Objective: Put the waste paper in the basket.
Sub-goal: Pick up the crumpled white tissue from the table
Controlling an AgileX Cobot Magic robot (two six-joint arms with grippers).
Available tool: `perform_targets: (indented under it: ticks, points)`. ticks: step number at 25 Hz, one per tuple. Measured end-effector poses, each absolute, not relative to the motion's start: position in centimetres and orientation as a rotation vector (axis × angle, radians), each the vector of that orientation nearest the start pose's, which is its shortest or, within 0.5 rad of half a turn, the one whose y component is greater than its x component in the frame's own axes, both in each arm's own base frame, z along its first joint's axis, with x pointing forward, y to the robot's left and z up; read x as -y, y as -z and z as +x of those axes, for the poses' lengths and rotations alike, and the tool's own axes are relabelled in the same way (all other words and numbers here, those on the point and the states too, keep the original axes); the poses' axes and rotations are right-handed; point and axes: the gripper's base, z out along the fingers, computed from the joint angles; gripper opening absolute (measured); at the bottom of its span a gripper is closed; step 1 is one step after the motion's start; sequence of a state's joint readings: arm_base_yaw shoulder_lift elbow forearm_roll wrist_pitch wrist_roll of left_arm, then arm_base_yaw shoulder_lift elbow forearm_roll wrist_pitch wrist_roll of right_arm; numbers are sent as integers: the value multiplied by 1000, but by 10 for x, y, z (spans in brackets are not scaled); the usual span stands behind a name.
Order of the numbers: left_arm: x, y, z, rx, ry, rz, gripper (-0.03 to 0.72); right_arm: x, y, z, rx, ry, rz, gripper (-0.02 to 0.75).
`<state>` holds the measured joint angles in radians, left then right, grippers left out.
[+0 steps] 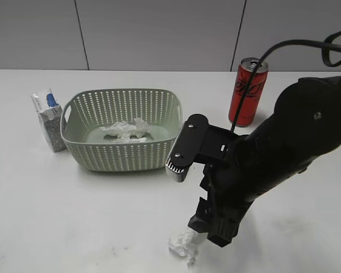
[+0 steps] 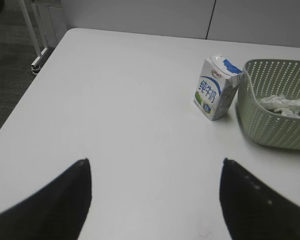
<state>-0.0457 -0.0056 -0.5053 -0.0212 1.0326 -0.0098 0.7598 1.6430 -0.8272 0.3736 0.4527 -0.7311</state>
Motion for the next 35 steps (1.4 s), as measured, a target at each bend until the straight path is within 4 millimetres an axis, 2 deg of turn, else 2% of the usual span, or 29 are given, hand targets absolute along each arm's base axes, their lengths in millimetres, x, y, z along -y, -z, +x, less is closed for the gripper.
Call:
perform_targets:
  ticks: [3,7,11,19,22,27,28,32,35]
  points:
    - [1,-281,-5,-2005,61,37,591,-221,-161,202,-2281,-339,-1567,538]
    - [1,-281,-5,-2005,60,37,591,-231,-136,196,-2307,-329,-1639,538]
    - [1,-281,-5,-2005,60,38,591,-236,-116,201,-2314,-294,-1631,539]
    - [1,-281,-5,-2005,60,38,591,-237,-102,203,-2331,-268,-1656,517]
    - [1,-281,-5,-2005,61,36,591,-237,-101,203,-2332,-267,-1652,415]
    - [1,-281,-5,-2005,60,38,591,-237,-102,203,-2344,-275,-1657,86]
    - [1,-281,-5,-2005,60,37,591,-238,-102,202,-2352,-281,-1666,56]
    - [1,-281,-5,-2005,60,37,591,-239,-110,198,-2411,-330,-1729,47]
    - [1,-281,-5,-2005,60,37,591,-247,-135,202,-2371,-372,-1736,46]
